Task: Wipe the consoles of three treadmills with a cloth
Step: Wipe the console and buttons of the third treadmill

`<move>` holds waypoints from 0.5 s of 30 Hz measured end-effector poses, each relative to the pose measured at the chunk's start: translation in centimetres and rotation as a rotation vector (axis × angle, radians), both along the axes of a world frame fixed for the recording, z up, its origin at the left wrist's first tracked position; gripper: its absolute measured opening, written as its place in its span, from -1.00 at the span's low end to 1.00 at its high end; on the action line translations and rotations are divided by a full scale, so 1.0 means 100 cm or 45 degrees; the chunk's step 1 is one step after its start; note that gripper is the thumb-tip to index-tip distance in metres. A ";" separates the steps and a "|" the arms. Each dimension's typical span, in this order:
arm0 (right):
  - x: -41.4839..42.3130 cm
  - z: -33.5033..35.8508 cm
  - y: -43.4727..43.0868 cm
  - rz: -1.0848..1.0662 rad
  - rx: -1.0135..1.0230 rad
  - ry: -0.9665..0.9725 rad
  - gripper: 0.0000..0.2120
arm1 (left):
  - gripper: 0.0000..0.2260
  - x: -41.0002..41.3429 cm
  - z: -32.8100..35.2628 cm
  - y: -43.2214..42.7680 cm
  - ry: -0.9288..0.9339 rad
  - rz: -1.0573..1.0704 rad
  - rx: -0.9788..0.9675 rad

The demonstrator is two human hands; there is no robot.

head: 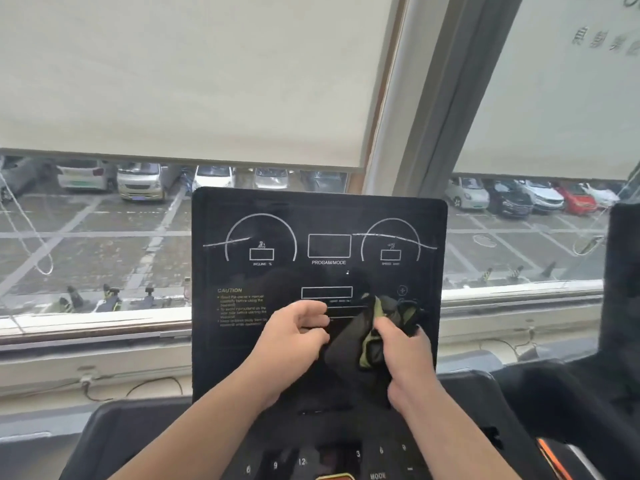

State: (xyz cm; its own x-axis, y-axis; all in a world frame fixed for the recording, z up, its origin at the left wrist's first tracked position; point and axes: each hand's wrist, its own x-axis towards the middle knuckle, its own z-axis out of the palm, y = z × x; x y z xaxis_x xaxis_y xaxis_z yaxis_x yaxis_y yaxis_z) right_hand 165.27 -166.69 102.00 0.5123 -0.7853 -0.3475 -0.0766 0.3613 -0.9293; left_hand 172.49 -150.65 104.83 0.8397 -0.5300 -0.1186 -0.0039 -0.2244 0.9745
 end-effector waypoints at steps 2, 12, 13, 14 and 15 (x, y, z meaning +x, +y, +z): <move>-0.002 0.014 -0.036 -0.189 -0.150 -0.039 -0.77 | -0.67 0.003 0.005 -0.019 -0.042 -0.014 0.013; 0.056 0.022 -0.088 -0.180 -0.861 0.324 -0.46 | -0.65 0.012 0.028 -0.080 -0.088 -0.024 -0.004; 0.060 0.018 -0.081 -0.142 -0.931 0.400 -0.44 | -0.65 0.016 0.029 -0.082 -0.102 -0.013 0.000; 0.063 0.017 -0.080 -0.123 -0.995 0.442 -0.43 | -0.65 0.020 0.030 -0.083 -0.121 -0.005 0.001; 0.066 0.021 -0.082 -0.105 -1.049 0.448 -0.43 | -0.65 0.025 0.032 -0.085 -0.139 0.006 0.000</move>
State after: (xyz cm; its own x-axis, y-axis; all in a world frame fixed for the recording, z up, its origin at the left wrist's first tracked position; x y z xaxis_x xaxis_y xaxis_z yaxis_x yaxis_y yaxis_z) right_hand 171.82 -174.86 104.07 0.4137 -0.8845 0.2158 -0.4090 -0.3923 -0.8239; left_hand 174.98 -159.10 107.98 0.8499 -0.5263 -0.0266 -0.1089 -0.2248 0.9683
